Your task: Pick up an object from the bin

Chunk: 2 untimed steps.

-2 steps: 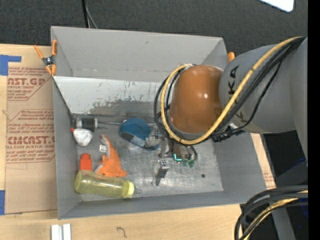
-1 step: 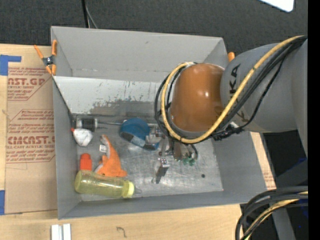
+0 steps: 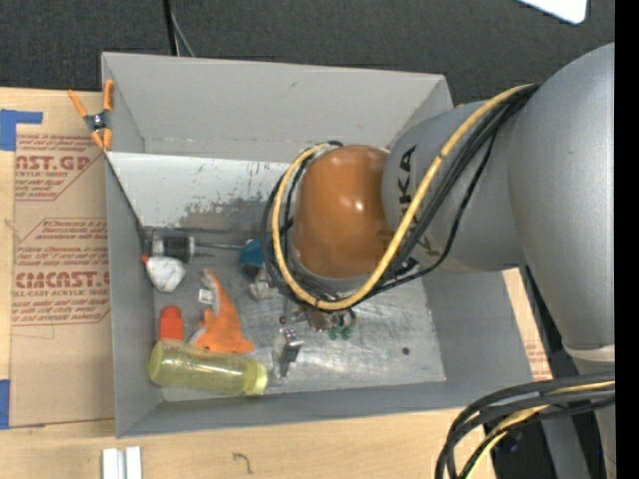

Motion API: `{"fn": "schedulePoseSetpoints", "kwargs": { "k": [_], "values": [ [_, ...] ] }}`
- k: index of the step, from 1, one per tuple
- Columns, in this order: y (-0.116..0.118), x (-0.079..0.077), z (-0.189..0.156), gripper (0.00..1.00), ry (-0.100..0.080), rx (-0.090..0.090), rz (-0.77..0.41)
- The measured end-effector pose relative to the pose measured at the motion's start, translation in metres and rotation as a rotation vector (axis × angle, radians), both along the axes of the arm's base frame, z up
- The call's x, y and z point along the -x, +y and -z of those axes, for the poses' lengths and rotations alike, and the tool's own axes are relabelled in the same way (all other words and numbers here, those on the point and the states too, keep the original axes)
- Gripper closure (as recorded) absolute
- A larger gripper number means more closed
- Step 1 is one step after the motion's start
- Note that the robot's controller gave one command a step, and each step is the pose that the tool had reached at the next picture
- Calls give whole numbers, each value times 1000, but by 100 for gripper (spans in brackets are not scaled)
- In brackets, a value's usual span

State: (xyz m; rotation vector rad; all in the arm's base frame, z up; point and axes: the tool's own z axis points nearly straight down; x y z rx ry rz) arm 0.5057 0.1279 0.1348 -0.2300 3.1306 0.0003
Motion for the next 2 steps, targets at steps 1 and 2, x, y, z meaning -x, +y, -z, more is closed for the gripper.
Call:
{"fn": "schedulePoseSetpoints", "kwargs": {
  "k": [1,2],
  "values": [
    [54,-1,0,0,1,-1,-125],
    [64,-18,-7,0,1,0,-346]
  ]
}}
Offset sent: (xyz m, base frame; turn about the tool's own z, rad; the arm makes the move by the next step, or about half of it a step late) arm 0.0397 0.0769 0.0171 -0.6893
